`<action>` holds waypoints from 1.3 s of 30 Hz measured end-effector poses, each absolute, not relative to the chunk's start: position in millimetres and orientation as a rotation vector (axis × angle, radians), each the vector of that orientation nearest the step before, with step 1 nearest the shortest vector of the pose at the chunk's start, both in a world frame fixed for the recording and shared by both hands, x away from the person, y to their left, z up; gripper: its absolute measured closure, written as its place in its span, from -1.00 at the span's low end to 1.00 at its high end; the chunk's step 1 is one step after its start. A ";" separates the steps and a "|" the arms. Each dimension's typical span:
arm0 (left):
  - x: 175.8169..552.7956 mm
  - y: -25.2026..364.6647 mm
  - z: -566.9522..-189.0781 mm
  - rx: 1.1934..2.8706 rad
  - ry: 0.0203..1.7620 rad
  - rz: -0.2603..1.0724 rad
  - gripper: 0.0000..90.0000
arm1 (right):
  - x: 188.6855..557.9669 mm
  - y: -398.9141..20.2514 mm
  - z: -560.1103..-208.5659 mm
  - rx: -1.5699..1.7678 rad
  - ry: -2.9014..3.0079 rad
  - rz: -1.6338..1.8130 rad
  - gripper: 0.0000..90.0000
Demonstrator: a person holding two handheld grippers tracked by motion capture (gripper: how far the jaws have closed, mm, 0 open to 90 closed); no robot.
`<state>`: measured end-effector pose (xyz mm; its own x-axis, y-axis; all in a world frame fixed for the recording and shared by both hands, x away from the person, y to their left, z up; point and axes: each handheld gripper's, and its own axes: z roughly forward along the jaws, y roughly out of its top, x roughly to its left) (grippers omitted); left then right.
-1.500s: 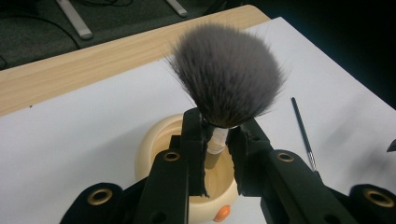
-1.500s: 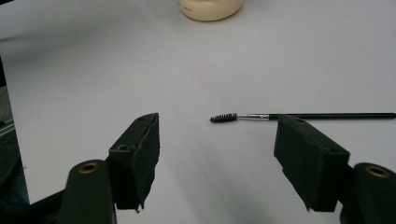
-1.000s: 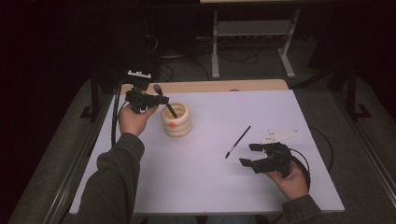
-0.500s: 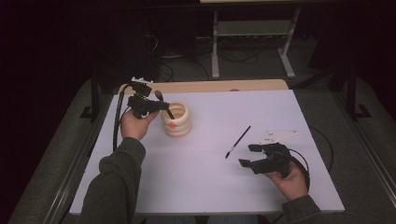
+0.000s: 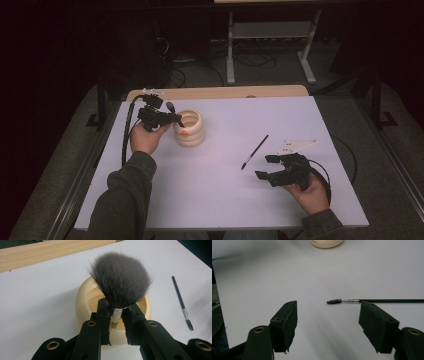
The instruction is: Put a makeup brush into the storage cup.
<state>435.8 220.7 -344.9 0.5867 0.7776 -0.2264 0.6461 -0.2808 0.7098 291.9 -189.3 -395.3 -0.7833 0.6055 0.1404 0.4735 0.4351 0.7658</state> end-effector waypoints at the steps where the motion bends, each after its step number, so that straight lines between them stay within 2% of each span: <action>1: 436.0 221.7 -344.6 2.033 1.121 0.212 0.69 | 291.9 -189.1 -395.4 0.958 2.527 1.271 -0.33; 18: 430.4 224.1 -350.4 2.033 1.127 0.214 0.67 | 292.2 -188.6 -397.2 0.955 2.528 1.267 -0.34; 35: 416.3 233.9 -350.6 2.009 1.112 0.260 0.36 | 292.3 -187.8 -397.5 0.976 2.526 1.260 -0.34; 39: 409.4 236.0 -351.1 1.991 1.108 0.280 0.35 | 293.2 -188.2 -398.3 0.968 2.527 1.255 -0.34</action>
<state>409.4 236.0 -351.1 0.5876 0.7877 -0.1853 0.6047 -0.2753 0.7473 293.2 -188.2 -398.3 -0.7783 0.6126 0.1378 0.4801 0.4389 0.7595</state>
